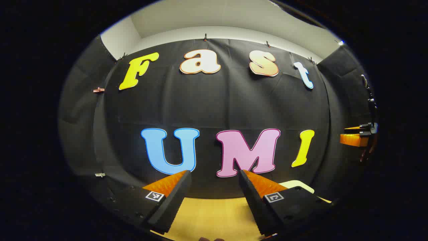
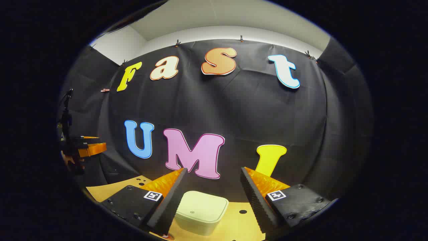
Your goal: Press the lid of the desktop garbage bin to open it, pick up the crumpled paper on the desktop and throw it into the bin, then pick up the pop can on the desktop and drop it into the bin, and finally close the garbage bin lid.
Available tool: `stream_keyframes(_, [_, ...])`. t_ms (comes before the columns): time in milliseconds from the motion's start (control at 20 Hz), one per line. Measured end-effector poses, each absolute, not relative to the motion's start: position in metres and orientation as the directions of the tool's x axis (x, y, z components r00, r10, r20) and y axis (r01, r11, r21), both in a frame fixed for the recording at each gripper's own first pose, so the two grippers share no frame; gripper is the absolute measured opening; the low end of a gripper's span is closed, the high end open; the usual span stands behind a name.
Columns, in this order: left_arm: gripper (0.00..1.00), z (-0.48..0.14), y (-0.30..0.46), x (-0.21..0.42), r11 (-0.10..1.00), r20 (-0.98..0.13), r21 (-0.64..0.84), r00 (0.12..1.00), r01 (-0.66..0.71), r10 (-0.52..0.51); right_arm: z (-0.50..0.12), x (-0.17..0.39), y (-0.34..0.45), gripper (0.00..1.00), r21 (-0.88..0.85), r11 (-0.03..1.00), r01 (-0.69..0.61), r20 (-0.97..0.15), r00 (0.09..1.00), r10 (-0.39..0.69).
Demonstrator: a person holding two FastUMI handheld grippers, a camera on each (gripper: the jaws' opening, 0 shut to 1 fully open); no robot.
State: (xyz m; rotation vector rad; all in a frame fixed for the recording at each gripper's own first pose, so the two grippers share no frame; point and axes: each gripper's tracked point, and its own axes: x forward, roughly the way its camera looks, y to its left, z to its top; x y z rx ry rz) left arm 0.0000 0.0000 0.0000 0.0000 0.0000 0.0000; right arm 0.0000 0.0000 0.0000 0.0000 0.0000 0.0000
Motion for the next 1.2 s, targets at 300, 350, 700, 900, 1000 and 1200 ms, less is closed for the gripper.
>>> stream_keyframes(300, [0.93,-0.006,-0.002,0.003,0.999,-0.012,-0.023,1.0,0.024,-0.024,-0.002,0.0,0.012,0.97,-0.01,1.0,-0.02,-0.008,1.0,0.019])
stream_keyframes(350, [0.93,-0.008,-0.001,0.002,0.999,-0.015,-0.021,1.0,0.025,-0.025,-0.002,0.001,0.013,0.97,-0.007,1.0,-0.02,-0.009,1.0,0.02])
stream_keyframes(700, [0.93,0.001,-0.001,-0.001,0.999,0.018,-0.04,0.999,0.032,-0.031,-0.002,0.002,0.016,0.97,-0.001,0.999,-0.034,-0.015,0.999,0.034])
stream_keyframes(900, [0.93,-0.002,-0.002,0.0,0.999,0.003,-0.027,0.999,0.033,-0.033,-0.009,0.006,0.014,0.76,-0.027,0.999,-0.02,-0.036,0.999,0.019])
stream_keyframes(1000, [0.93,-0.002,-0.004,-0.001,0.999,0.004,-0.039,0.999,0.035,-0.035,-0.018,0.003,0.021,0.49,-0.05,0.998,-0.042,-0.071,0.997,0.039])
stream_keyframes(1200, [0.93,-0.001,-0.003,-0.001,0.999,0.006,-0.031,0.999,0.035,-0.035,-0.028,0.011,0.021,0.05,-0.025,0.999,-0.045,-0.096,0.995,0.042])
